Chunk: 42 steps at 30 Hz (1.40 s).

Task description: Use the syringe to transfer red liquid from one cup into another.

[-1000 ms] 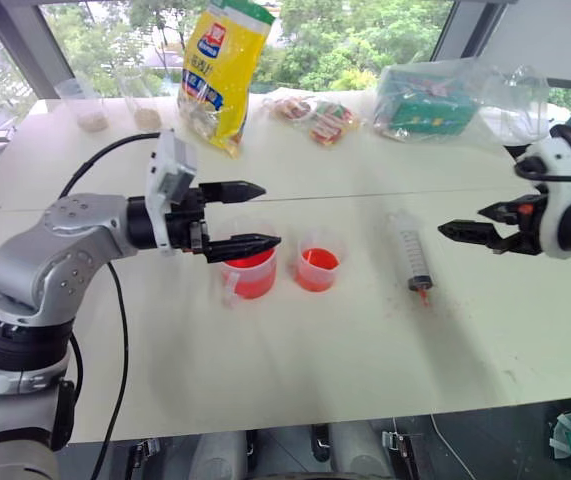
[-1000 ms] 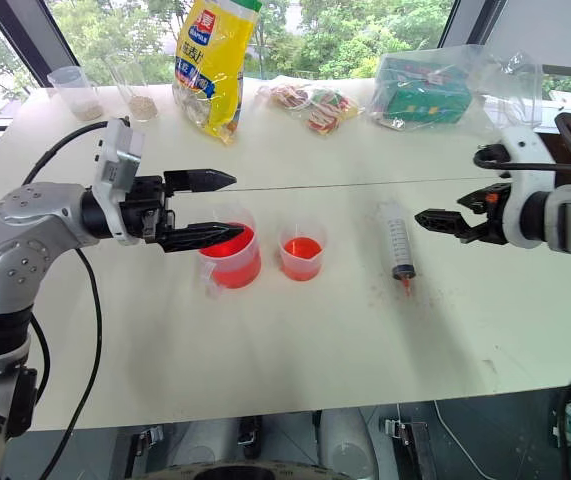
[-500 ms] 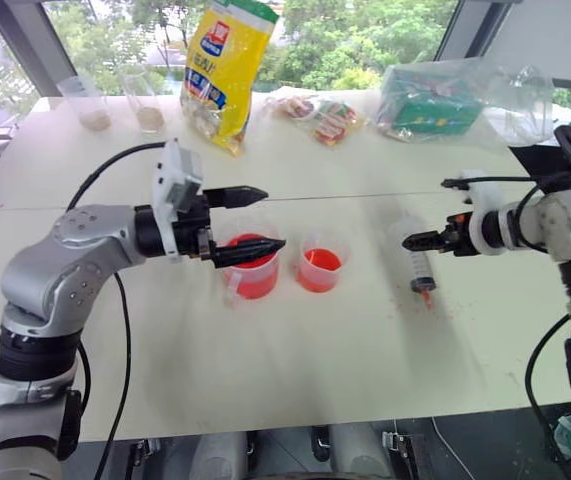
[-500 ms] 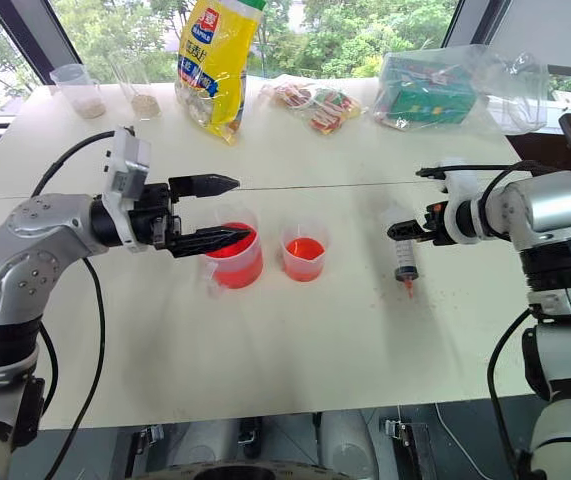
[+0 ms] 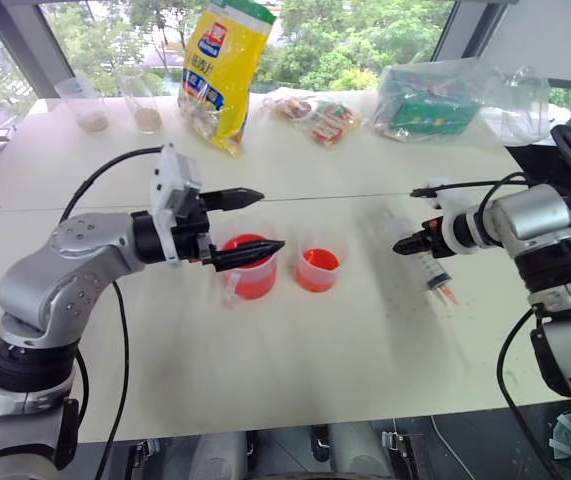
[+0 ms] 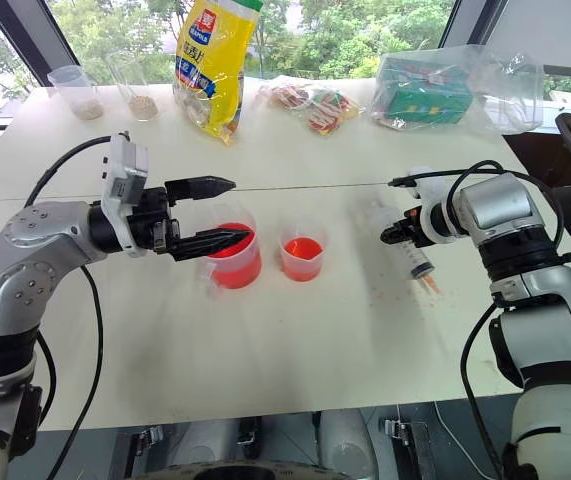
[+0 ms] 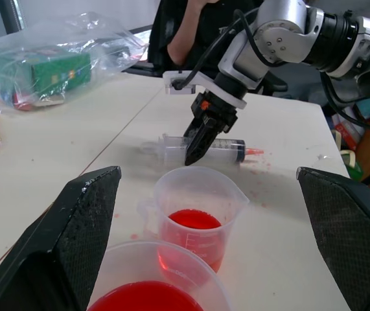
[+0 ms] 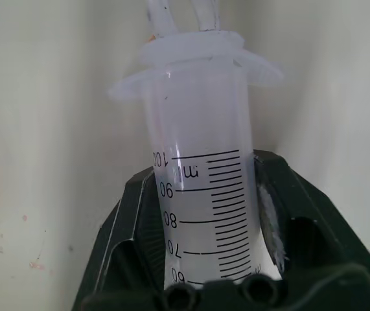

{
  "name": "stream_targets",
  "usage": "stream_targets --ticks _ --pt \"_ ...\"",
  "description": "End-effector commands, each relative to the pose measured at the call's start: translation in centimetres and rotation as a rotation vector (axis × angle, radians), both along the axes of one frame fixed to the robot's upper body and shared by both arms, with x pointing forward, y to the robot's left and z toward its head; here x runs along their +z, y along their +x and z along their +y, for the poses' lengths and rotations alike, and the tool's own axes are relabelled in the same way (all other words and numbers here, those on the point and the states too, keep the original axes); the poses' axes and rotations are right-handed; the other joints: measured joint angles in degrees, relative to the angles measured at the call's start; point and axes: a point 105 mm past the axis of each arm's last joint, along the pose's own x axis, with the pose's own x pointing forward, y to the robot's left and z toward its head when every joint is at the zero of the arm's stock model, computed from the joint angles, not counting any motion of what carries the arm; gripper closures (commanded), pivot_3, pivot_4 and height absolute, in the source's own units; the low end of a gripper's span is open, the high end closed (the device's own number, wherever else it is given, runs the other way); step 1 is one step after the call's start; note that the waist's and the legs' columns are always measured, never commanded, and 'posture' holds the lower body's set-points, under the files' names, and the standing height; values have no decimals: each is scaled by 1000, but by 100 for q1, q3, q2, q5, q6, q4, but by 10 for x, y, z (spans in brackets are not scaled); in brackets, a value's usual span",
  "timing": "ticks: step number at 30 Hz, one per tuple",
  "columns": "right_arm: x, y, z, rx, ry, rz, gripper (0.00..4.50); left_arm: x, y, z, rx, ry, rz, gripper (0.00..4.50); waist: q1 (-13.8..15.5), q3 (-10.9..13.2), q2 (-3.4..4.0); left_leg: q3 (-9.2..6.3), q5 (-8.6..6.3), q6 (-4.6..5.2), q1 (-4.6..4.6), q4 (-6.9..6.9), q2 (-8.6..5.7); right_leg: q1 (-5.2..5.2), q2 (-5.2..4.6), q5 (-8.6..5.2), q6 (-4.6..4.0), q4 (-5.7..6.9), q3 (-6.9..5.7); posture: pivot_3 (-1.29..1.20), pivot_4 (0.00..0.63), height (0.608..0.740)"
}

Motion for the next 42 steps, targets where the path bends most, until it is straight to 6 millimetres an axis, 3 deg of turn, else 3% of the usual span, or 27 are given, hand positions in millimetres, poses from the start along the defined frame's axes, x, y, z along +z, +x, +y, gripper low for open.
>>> stream_targets --ticks 1,3,5,9,12,14,20,26,32,36,42 --pt "3 -5 6 23 15 4 3072 15 3 6 20 -2 -78 0 -1 0 0 -1 0 0 0 0 0 0 1 0 0 1 -1 0 150 740" --pt "16 -6 4 5 23 -43 3072 18 6 9 30 -1 -89 0 3 0 1 -1 0 0 0 -1 1 -1 1 0 0 1 -1 0 150 740" --pt "49 -6 7 19 63 -165 3072 23 11 13 41 -6 -98 0 13 3 5 -2 0 0 -3 -2 1 -4 1 0 0 1 -2 0 150 740" --pt "129 -23 43 183 271 -549 3072 35 21 23 69 -8 -127 0 19 5 9 -1 0 0 -12 -2 -2 -13 -3 0 1 2 -3 0 150 740" --pt "177 -48 77 358 472 -811 3072 49 27 29 76 -26 -146 0 12 2 4 -7 0 0 -10 -6 2 -10 0 1 2 1 -10 0 150 740" --pt "196 -69 100 490 610 -960 3072 58 31 33 79 -38 -153 0 -1 2 4 -7 0 -1 -8 -6 3 -8 2 1 2 2 -11 0 150 740" --pt "187 -91 162 689 837 -1049 3072 70 40 43 100 -53 -164 0 1 2 4 -6 1 -2 -3 -5 -1 -3 -4 1 2 6 -11 0 150 740" --pt "163 -79 200 760 934 -1094 3072 82 42 53 136 -49 -179 0 -1 3 6 -5 2 -3 -5 -4 -2 -5 -3 1 2 6 -11 0 150 740" --pt "139 -65 221 744 988 -1092 3072 88 35 62 156 -39 -183 0 -15 4 8 -7 3 -5 -4 -5 -1 -7 -3 1 1 10 -12 0 150 740" --pt "111 -61 233 736 981 -1046 3072 87 30 64 162 -34 -177 0 -12 4 7 -7 3 -5 -4 -5 -1 -5 -3 1 1 9 -12 0 150 740" --pt "80 -64 238 746 939 -1002 3072 77 28 64 156 0 -157 0 -16 4 8 -7 5 -9 -3 -5 -1 -5 -4 1 1 10 -12 0 150 740"
